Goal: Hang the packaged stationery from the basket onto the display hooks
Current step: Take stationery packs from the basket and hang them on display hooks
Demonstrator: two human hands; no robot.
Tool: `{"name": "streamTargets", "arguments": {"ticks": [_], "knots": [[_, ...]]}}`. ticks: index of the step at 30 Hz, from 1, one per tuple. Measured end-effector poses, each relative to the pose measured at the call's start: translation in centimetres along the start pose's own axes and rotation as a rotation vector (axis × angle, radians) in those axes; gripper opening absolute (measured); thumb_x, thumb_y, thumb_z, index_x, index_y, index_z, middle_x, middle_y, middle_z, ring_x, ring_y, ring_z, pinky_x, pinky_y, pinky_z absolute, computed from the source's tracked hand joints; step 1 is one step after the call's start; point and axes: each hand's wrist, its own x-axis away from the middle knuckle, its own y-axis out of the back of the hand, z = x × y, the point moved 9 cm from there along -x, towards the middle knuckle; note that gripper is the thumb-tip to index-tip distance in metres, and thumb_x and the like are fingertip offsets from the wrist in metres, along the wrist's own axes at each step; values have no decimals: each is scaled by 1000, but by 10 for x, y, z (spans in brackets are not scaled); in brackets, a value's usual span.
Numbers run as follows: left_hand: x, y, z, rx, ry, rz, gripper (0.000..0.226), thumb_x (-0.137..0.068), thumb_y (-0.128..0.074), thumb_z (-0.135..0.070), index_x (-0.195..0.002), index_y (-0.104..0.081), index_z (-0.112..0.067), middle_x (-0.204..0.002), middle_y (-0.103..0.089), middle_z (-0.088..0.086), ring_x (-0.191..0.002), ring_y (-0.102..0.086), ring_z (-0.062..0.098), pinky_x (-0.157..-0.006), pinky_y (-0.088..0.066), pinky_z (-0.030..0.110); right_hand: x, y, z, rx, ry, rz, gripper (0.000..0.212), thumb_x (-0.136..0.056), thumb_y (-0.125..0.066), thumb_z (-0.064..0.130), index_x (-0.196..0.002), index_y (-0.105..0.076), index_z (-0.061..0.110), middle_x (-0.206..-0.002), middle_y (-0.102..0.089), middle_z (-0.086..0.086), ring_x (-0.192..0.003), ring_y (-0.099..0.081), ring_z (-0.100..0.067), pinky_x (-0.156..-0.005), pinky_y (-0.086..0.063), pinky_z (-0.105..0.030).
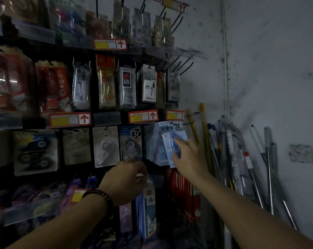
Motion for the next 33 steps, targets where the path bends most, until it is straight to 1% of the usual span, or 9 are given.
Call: {"name": "streamTargets", "arguments": {"ticks": [3,7,13,17,20,22,26,29,33], "knots": [[1,0,0,9,-5,0,13,-100,-63,-40,-112,-67,-36,-118,-60,-12,-107,-63,12,-87,-59,34,-5,-6,-2,24,-5,39,64,-101,-60,36,-161,-36,31,-138,-50,-7,-109,-57,-20,-86,-55,-33],[8,-1,-2,7,-21,-6,11,-101,-60,-41,-107,-68,-36,-115,-60,-13,-104,-64,12,-88,-59,35,-11,-17,0,-13,-42,77,63,-102,-62,31,-159,-36,29,-136,-51,-9,-109,-58,-23,-87,-57,-39],[23,-3,0,-11,-24,18,17,-102,-58,-43,-110,-70,-34,-117,-59,-12,-105,-64,16,-88,-58,39,-16,-45,0,-15,-88,127,61,-100,-67,22,-151,-34,27,-133,-54,-15,-110,-62,-31,-89,-58,-46],[36,1,8,-27,-39,24,15,-102,-57,-43,-107,-69,-35,-113,-57,-13,-99,-63,14,-82,-57,36,-10,-59,0,3,-118,177,72,-98,-70,25,-155,-26,30,-139,-48,-17,-116,-60,-35,-94,-57,-52],[49,4,16,9,-28,25,12,-101,-60,-42,-104,-69,-36,-108,-56,-17,-91,-59,7,-78,-54,27,0,-55,2,46,-119,156,73,-99,-66,27,-156,-21,30,-138,-45,-16,-112,-59,-34,-87,-58,-50],[63,3,21,22,-7,55,12,-100,-60,-43,-103,-69,-36,-108,-58,-17,-92,-61,7,-81,-56,30,12,-50,3,83,-132,154,72,-99,-62,30,-157,-21,27,-140,-41,-14,-113,-57,-33,-86,-57,-47],[104,-8,28,45,45,164,10,-97,-61,-41,-99,-68,-34,-105,-65,-16,-96,-65,9,-82,-57,35,49,-37,19,103,-90,155,54,-98,-61,36,-146,-39,24,-140,-44,-8,-123,-52,-30,-94,-55,-51],[149,-21,31,71,78,257,13,-94,-62,-41,-102,-69,-34,-104,-71,-16,-98,-70,10,-84,-58,37,94,-34,38,7,-20,203,29,-96,-62,38,-121,-51,31,-123,-54,2,-108,-59,-21,-83,-56,-44],[233,-50,41,82,133,394,23,-95,-58,-49,-105,-69,-31,-103,-77,-7,-99,-74,19,-83,-59,39,186,-55,67,-131,33,365,13,-95,-66,35,-106,-59,33,-97,-61,14,-83,-62,-6,-72,-60,-39]]}}
